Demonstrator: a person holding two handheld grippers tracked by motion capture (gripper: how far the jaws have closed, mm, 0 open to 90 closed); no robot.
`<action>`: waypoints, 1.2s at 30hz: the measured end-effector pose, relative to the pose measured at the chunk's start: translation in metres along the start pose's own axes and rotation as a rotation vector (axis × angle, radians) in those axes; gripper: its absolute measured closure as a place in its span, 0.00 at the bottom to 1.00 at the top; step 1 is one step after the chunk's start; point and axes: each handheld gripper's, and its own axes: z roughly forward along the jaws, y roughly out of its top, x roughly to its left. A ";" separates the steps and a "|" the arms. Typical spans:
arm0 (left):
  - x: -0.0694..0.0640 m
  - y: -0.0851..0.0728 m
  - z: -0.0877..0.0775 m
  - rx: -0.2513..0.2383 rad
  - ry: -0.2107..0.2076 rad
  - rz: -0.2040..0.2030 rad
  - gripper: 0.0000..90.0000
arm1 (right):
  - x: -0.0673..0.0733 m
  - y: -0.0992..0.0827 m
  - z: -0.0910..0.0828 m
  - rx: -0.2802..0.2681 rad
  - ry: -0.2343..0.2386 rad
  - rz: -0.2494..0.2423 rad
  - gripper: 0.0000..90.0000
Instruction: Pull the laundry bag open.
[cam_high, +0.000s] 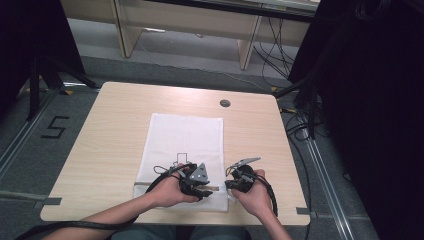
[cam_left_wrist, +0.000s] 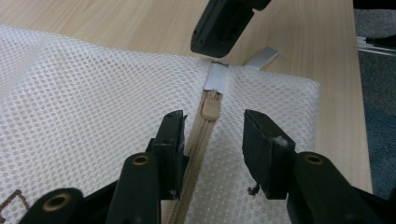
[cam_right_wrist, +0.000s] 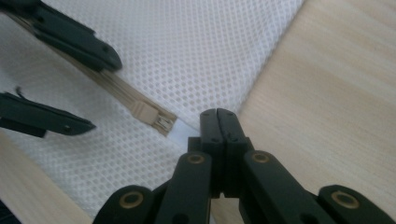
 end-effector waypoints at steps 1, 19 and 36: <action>0.000 0.000 0.000 0.001 0.004 0.003 0.64 | -0.001 -0.001 0.002 0.007 -0.004 -0.014 1.00; 0.000 -0.003 0.000 0.004 0.004 0.016 0.63 | 0.012 0.003 -0.006 -0.035 0.018 -0.043 1.00; 0.003 -0.009 0.006 0.020 -0.014 0.040 0.71 | 0.020 0.000 0.015 0.029 0.052 -0.056 1.00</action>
